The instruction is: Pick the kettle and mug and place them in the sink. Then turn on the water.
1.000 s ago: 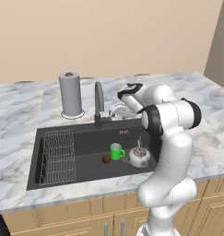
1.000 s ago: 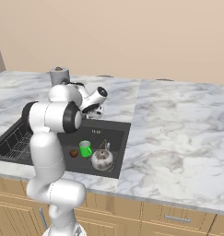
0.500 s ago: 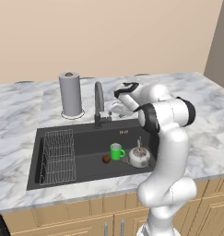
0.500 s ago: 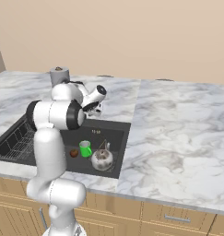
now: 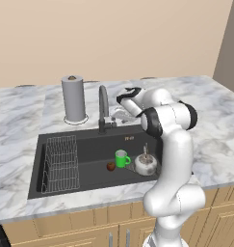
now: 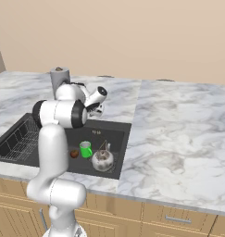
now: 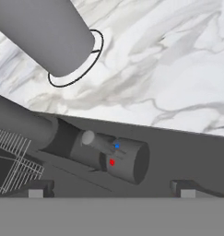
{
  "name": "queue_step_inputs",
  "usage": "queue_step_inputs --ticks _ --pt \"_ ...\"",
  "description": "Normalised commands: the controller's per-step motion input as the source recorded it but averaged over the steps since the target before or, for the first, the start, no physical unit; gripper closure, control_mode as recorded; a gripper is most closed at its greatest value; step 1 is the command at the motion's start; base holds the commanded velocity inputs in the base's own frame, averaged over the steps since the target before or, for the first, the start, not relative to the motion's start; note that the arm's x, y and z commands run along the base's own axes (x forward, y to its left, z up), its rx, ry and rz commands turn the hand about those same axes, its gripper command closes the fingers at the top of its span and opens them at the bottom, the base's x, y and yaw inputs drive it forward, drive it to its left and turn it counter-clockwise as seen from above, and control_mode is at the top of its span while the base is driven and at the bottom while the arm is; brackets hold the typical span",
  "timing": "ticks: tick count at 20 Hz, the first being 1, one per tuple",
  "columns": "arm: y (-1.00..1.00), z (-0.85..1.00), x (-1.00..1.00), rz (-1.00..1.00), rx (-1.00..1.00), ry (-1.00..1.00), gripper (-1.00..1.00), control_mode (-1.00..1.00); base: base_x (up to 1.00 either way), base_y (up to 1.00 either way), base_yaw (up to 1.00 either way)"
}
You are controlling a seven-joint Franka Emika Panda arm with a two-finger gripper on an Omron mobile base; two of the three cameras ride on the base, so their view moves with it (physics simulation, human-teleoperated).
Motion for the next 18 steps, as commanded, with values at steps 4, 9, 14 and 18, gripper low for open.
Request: queue_step_inputs --ticks 4,9,14,18 --pt "0.09 -0.16 0.25 0.0 0.0 0.0 -1.0 -1.0 0.0 0.0 0.0" --pt "0.08 -0.13 0.26 0.0 0.0 0.0 -1.0 -1.0 0.0 0.0 0.0" --pt "0.03 -0.1 0.23 0.0 0.0 0.0 -1.0 -1.0 0.0 0.0 0.0" --pt "0.0 -0.06 0.22 0.0 0.0 0.0 -1.0 -1.0 0.0 0.0 0.0"
